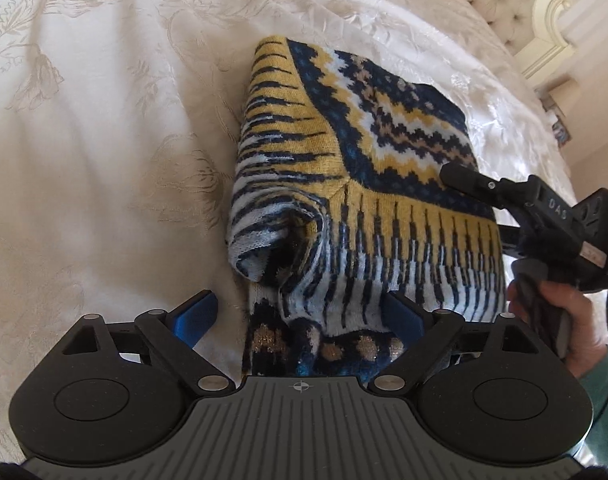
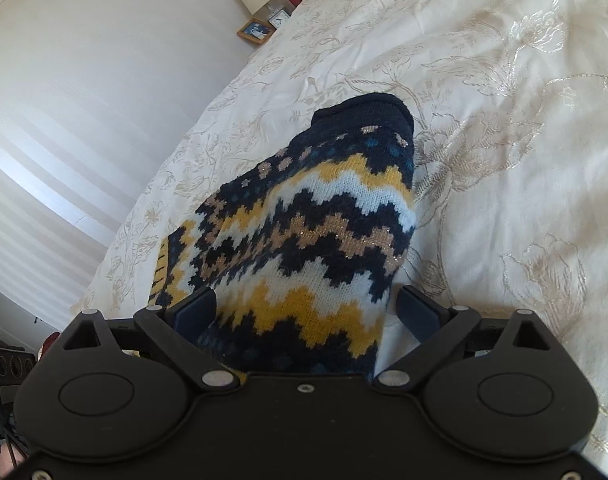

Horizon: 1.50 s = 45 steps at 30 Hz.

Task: Fold small clothes
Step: 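Move both grippers to the striped edge of the folded sweater bundle, then grasp the edge of the sweater bundle with both grippers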

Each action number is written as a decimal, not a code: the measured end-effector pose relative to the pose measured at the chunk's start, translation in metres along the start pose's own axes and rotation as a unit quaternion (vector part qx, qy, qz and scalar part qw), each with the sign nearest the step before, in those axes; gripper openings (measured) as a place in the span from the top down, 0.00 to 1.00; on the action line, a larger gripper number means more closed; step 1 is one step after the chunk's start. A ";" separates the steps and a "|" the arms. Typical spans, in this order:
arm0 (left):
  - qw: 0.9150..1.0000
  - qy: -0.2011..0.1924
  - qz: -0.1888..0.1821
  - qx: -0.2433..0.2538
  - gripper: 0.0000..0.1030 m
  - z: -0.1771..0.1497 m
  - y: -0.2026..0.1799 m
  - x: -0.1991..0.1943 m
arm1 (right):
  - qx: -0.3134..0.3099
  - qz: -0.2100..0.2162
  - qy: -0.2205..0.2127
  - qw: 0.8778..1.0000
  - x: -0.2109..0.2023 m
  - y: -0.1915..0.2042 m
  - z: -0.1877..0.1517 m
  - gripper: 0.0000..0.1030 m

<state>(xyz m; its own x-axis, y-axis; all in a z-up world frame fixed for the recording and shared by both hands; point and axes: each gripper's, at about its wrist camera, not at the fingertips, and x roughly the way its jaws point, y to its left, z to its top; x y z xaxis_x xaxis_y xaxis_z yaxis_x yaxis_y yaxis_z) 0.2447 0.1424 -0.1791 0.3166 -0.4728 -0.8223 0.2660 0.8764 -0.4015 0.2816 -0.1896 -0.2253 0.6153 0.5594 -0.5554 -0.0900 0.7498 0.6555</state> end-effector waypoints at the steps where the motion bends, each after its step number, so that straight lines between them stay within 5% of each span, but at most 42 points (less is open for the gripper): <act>1: 1.000 -0.001 0.000 0.005 0.06 0.000 -0.001 0.004 | -0.005 0.004 -0.001 1.000 0.000 -0.001 -0.001 0.05; 12: 0.998 -0.033 -0.044 0.042 0.01 0.010 -0.017 0.027 | -0.027 0.048 -0.033 0.998 0.005 -0.012 0.005 0.05; 20: 0.995 -0.029 -0.090 0.040 0.06 0.005 -0.008 0.020 | -0.047 0.075 -0.048 0.995 0.001 -0.015 0.000 0.03; 23: 0.994 -0.032 -0.092 0.049 0.09 0.002 -0.008 0.018 | -0.060 0.076 -0.053 0.994 -0.001 -0.016 -0.004 0.12; 24: 0.994 -0.032 -0.092 0.049 0.10 0.001 -0.009 0.019 | -0.061 0.072 -0.054 0.994 -0.002 -0.016 -0.005 0.24; 27: 0.995 -0.039 -0.086 0.038 0.24 0.001 -0.009 0.020 | -0.049 0.072 -0.057 0.995 -0.002 -0.017 -0.008 0.41; 29: 0.994 -0.041 -0.097 0.023 0.44 0.003 -0.008 0.020 | -0.038 0.067 -0.063 0.995 -0.004 -0.014 -0.010 0.45; 32: 0.992 -0.041 -0.122 -0.020 0.56 0.005 0.000 0.018 | -0.008 0.063 -0.075 0.995 -0.010 -0.008 -0.011 0.51; 45: 0.984 -0.056 -0.171 -0.004 0.61 -0.041 -0.033 -0.028 | 0.001 0.029 -0.112 0.993 -0.099 0.047 -0.047 0.56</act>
<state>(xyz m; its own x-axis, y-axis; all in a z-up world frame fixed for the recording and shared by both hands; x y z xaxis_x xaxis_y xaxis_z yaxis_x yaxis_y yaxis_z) 0.1902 0.1306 -0.1595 0.3075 -0.7472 -0.5892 0.3670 0.6644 -0.6511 0.1796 -0.1932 -0.1634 0.7673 0.5098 -0.3890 -0.1292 0.7170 0.6850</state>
